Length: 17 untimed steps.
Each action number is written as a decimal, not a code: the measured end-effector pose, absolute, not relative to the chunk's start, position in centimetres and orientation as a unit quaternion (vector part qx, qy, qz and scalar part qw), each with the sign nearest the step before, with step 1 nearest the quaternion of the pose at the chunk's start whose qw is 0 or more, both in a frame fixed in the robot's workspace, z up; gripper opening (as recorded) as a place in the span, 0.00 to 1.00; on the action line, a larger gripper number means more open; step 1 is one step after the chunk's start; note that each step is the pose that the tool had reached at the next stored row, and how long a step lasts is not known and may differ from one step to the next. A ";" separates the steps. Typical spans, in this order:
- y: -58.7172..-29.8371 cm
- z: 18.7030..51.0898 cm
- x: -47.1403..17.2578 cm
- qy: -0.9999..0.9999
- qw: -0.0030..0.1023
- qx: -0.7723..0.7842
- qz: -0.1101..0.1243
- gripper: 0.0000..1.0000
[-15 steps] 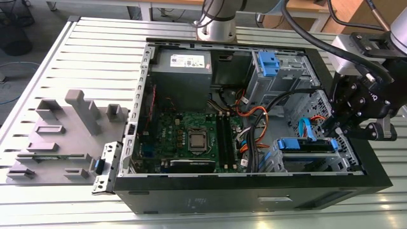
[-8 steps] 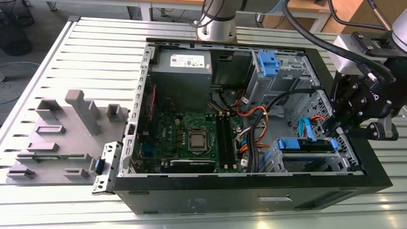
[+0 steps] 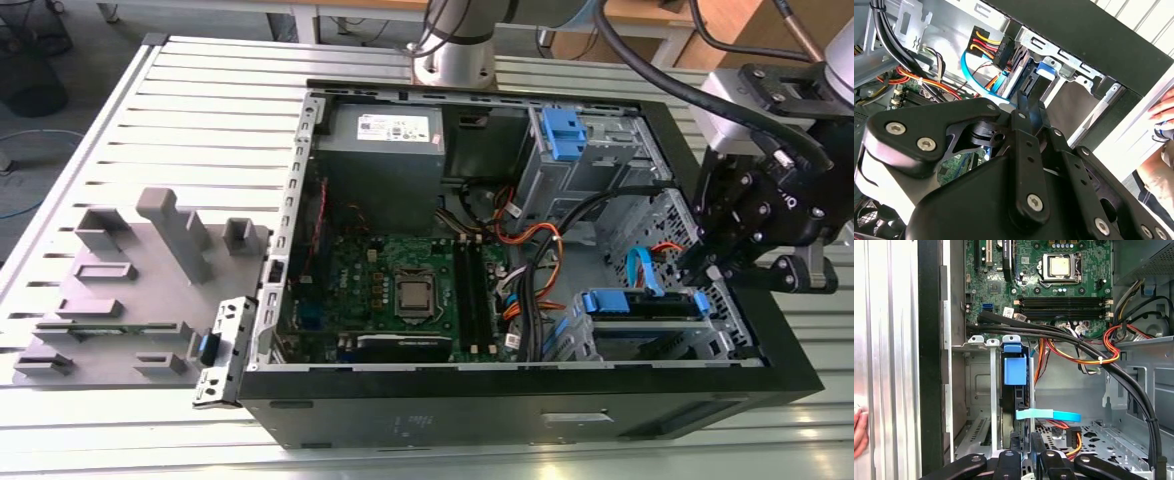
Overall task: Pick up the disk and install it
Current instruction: 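Insert the second disk wire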
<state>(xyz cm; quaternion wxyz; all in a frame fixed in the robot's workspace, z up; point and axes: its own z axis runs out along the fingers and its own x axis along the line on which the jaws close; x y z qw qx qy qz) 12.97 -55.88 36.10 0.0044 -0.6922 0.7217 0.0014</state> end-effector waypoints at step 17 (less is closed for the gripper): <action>-55.1 36.0 13.0 0.722 0.004 -0.692 0.001 0.24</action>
